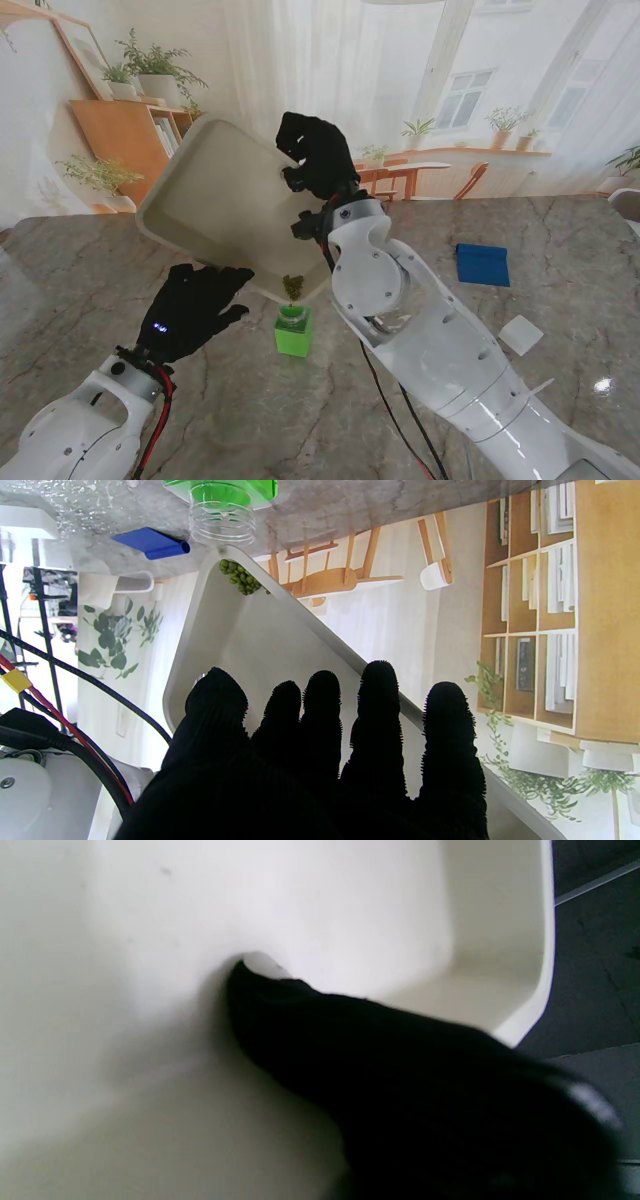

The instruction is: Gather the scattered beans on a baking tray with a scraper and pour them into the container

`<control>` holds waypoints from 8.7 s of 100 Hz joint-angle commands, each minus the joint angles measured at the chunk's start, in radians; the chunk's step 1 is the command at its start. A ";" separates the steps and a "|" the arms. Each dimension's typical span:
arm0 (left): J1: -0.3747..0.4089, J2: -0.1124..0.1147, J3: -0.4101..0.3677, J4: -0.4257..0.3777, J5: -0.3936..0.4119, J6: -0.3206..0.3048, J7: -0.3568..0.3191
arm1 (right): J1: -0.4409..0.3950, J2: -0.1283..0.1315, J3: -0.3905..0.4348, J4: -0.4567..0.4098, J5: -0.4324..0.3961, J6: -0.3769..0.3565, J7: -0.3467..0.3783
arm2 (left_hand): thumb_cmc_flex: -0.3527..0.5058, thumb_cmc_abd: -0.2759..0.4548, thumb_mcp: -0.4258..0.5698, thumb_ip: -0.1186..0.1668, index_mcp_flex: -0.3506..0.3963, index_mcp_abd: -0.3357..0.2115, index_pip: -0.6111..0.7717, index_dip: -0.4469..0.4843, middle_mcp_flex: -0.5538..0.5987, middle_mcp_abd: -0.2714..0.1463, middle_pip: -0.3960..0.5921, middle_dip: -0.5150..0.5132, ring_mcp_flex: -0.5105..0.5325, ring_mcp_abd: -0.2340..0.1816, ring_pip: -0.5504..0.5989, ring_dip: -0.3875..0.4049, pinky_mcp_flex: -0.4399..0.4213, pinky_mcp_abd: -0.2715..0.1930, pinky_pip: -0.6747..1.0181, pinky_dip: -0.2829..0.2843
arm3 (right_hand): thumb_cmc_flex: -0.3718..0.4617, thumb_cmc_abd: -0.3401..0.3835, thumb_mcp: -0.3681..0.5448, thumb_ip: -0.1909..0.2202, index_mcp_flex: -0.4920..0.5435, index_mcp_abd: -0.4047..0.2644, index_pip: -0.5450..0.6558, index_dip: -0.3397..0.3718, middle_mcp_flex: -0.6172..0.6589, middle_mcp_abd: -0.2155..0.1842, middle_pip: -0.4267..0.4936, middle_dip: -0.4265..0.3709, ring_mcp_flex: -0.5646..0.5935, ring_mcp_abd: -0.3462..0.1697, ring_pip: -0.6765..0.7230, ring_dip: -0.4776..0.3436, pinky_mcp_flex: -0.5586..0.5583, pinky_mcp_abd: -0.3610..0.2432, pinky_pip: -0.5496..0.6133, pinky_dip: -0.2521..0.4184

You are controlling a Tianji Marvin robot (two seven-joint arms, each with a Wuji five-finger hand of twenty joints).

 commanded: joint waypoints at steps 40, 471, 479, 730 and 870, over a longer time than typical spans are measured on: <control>0.008 -0.002 0.003 0.005 -0.005 0.008 -0.001 | -0.008 0.001 -0.010 -0.018 -0.026 -0.042 0.000 | -0.001 0.065 0.009 0.045 0.003 0.001 -0.005 0.008 0.007 0.004 -0.008 -0.008 0.021 0.001 -0.001 0.009 -0.008 0.024 -0.016 0.029 | 0.161 0.028 0.131 0.030 0.013 0.022 0.046 0.028 0.038 -0.128 0.147 0.033 0.054 -0.068 0.179 0.026 0.104 0.000 0.280 0.063; -0.036 -0.005 0.043 0.046 -0.034 0.091 -0.026 | 0.035 -0.159 0.458 0.535 0.358 0.787 -0.133 | 0.002 0.066 0.009 0.043 0.001 -0.003 -0.005 0.023 0.004 0.004 -0.009 -0.009 0.020 0.000 -0.002 0.008 -0.009 0.023 -0.017 0.029 | 0.174 -0.025 0.131 0.051 0.007 0.032 0.028 0.026 0.042 -0.091 0.149 0.021 0.056 -0.024 0.230 0.038 0.160 -0.203 0.417 0.250; -0.039 -0.005 0.046 0.049 -0.036 0.093 -0.026 | 0.028 -0.158 0.460 0.537 0.356 0.797 -0.124 | 0.001 0.066 0.008 0.043 0.002 -0.004 -0.005 0.023 0.005 0.005 -0.009 -0.009 0.020 0.000 -0.002 0.008 -0.009 0.024 -0.017 0.029 | 0.175 -0.038 0.131 0.062 -0.011 0.034 0.012 0.024 0.041 -0.078 0.147 0.016 0.056 -0.013 0.242 0.037 0.164 -0.258 0.437 0.288; -0.026 -0.018 -0.025 0.122 -0.272 0.082 -0.109 | -0.480 0.159 0.466 -0.076 -0.235 -0.102 0.231 | -0.257 -0.040 0.019 0.071 -0.057 0.116 -0.049 -0.077 -0.074 0.062 -0.050 -0.061 -0.113 0.008 -0.140 -0.201 0.010 -0.026 -0.172 -0.171 | -0.480 0.981 -0.980 0.294 -0.520 0.153 -1.378 -0.733 -0.566 0.194 -0.798 -0.383 -0.747 0.121 -0.649 -0.174 -0.889 -0.024 -0.553 0.385; -0.492 -0.008 0.312 0.739 -0.730 -0.219 -0.284 | -0.637 0.121 0.398 -0.048 -0.234 -0.152 0.014 | -0.385 -0.242 0.022 0.062 -0.261 0.374 -0.184 -0.390 -0.406 0.230 -0.111 -0.209 -0.430 0.113 -0.154 -0.306 -0.166 -0.039 -0.307 -0.392 | -0.462 0.942 -0.954 0.284 -0.294 0.065 -1.233 -0.701 -0.279 0.109 -0.716 -0.310 -0.480 0.057 -0.555 -0.074 -0.689 -0.024 -0.448 0.549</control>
